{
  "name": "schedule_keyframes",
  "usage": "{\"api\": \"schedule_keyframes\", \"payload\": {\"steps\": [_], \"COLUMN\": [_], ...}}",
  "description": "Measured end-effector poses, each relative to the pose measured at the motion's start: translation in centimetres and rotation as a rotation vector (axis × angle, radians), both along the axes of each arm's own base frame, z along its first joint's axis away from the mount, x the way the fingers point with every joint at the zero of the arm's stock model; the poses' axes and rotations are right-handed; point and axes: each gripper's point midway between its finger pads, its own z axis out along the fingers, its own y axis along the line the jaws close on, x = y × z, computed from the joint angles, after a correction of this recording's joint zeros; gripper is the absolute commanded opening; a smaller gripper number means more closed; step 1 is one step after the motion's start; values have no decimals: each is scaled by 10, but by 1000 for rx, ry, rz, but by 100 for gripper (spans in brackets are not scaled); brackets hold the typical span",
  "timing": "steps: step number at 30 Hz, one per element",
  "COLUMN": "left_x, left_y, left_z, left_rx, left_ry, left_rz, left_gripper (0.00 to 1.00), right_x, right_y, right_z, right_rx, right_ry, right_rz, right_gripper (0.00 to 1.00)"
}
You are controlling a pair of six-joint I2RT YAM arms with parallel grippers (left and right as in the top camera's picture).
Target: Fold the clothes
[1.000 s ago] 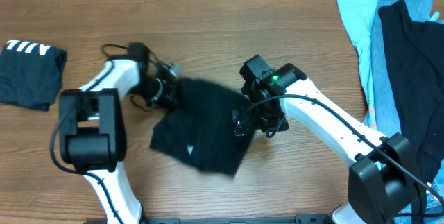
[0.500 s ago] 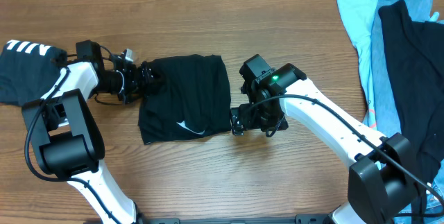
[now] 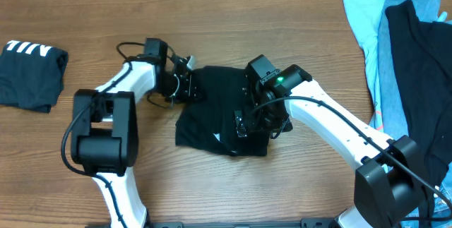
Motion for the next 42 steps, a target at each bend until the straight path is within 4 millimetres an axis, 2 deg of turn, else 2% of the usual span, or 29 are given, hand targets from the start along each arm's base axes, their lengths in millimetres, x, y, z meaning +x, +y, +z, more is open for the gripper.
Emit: {"api": "schedule_keyframes", "payload": {"steps": [4, 6, 7, 8, 10, 11, 12, 13, 15, 18, 20, 24, 31, 33, 35, 36, 40, 42], "left_x": [-2, -4, 0, 7, 26, 33, 40, 43, 38, 27, 28, 44, 56, 57, 59, 57, 41, 34], "left_y": [6, 26, 44, 63, 121, 154, 192, 219, 280, 331, 361, 398, 430, 438, 447, 458, 492, 506], "left_z": [-1, 1, 5, 12, 45, 71, 105, 129, 173, 185, 192, 213, 240, 233, 216, 204, 195, 191], "left_rx": [19, 74, 114, 155, 275, 339, 409, 456, 590, 709, 764, 842, 1020, 1041, 1047, 1051, 1061, 1060], "left_ry": [26, 75, 90, 93, 54, 17, -46, -98, -183, -196, -240, -381, -507, -491, -461, -435, -405, -400], "left_rz": [14, 51, 83, 121, 237, 305, 390, 452, 598, 705, 763, 810, 816, 822, 825, 836, 905, 932], "left_gripper": [4, 4, 4, 4, 4, 4, 4, 4, 4, 4, 4, 4, 4, 4, 6, 8, 9, 40], "right_x": [0, 0, -1, 0, -1, -1, -1, -1, -2, -3, -4, -6, -6, -6, -5, -4, -4, -4], "right_y": [0, 0, 0, 0, 0, 0, 0, 0, -1, -2, -2, -3, -3, -3, -3, -2, -2, -2], "right_z": [0, 0, 0, 0, 0, 0, 0, 0, 0, 0, 0, 0, 0, 0, 0, 0, 0, 0], "right_rx": [1, 1, 1, 1, 1, 1, 0, -1, -2, -7, -9, -13, -13, -13, -11, -9, -8, -8], "right_ry": [1, 2, 3, 2, 2, 3, 4, 5, 7, 15, 17, 24, 24, 24, 20, 18, 16, 15], "right_rz": [0, 0, 0, 0, 0, 0, 0, 0, 0, 0, 0, 0, 0, 0, 0, 0, 0, 0], "right_gripper": [96, 97, 97, 97, 97, 97, 97, 97, 97, 97, 97, 97, 97, 97, 97, 97, 97, 97]}}
